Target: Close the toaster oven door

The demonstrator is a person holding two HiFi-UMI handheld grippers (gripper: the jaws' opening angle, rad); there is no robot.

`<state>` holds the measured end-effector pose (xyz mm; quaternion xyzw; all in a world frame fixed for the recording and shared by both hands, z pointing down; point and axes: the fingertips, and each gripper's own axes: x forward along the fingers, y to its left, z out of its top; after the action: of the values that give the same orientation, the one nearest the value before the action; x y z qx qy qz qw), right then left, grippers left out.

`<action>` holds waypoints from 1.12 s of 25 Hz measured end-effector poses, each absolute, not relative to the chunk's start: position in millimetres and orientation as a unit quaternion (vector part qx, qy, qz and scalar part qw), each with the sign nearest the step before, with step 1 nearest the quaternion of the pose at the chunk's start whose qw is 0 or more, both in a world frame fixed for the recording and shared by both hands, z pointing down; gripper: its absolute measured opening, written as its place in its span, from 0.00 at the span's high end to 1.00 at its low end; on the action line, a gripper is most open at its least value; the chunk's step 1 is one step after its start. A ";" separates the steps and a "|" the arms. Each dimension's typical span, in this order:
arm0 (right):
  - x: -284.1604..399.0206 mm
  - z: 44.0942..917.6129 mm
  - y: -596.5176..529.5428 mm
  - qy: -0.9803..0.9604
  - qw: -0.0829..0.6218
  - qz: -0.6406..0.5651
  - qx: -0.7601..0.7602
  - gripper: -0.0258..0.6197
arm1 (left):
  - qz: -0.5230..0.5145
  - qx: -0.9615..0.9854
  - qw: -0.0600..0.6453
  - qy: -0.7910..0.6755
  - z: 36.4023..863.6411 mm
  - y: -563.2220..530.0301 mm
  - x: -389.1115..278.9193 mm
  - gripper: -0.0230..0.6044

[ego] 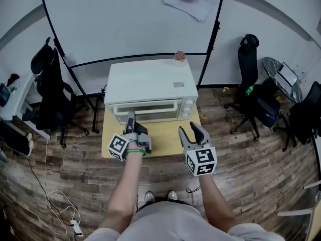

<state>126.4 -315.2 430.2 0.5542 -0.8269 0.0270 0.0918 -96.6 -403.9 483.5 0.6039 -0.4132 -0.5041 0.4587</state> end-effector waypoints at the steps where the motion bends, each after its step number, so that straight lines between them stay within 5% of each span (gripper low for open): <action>1: 126.0 430.4 -316.1 -0.827 0.092 0.027 0.554 0.70 | -0.504 0.605 0.458 -0.413 483.3 -405.1 -96.8 0.81; 23: 114.5 428.1 -324.3 -0.831 0.090 0.023 0.548 0.71 | -0.493 0.633 0.432 -0.413 475.1 -395.0 -103.4 0.77; 28: 100.4 423.4 -324.7 -0.838 0.086 0.014 0.538 0.71 | -0.400 0.717 0.353 -0.449 457.2 -368.2 -106.6 0.78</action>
<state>100.4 -324.7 423.4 0.5382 -0.8383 0.0138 0.0859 -106.6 -368.2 457.2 0.7171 -0.4490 -0.3997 0.3528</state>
